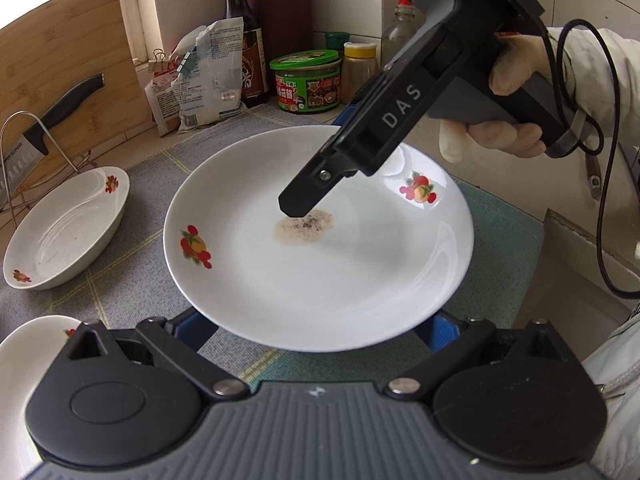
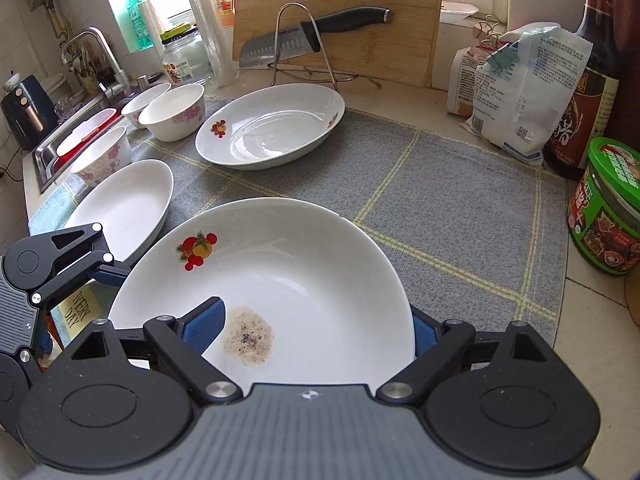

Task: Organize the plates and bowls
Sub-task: 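Carry the stained plate with the right gripper toward the green-lidded jar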

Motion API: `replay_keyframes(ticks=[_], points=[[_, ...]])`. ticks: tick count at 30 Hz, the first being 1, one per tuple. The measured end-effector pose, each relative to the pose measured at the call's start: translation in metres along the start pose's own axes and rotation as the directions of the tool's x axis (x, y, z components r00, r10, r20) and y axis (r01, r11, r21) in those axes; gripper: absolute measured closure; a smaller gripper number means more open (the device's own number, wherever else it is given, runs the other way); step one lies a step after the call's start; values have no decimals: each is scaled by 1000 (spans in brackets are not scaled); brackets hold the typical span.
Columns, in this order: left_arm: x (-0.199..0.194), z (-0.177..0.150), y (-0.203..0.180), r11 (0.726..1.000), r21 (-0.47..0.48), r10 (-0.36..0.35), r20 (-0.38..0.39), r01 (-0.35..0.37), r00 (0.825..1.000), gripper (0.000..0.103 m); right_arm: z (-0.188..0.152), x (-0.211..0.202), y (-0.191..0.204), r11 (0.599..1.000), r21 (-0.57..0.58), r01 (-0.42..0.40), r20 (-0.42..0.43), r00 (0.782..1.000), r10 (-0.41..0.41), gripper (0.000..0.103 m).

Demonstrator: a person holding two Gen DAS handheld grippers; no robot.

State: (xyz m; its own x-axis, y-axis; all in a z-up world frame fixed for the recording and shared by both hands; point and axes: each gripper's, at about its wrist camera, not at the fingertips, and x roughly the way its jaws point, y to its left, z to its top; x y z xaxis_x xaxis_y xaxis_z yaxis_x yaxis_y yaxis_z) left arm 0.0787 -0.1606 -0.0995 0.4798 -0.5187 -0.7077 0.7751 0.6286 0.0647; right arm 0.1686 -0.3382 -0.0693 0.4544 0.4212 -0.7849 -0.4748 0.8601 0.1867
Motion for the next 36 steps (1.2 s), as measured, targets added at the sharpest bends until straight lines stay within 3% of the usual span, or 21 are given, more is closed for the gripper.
replay_keyframes(ticks=[20,36], points=[[66,48,8,1000,-19,-8,-11,7,1000,2,17,14,-81,999,13,33,6,999,-33,8],[90,55,13,999,-38,-25,-27,24,999,2,18,24,-100,995,26,92,-3,996,-92,8]])
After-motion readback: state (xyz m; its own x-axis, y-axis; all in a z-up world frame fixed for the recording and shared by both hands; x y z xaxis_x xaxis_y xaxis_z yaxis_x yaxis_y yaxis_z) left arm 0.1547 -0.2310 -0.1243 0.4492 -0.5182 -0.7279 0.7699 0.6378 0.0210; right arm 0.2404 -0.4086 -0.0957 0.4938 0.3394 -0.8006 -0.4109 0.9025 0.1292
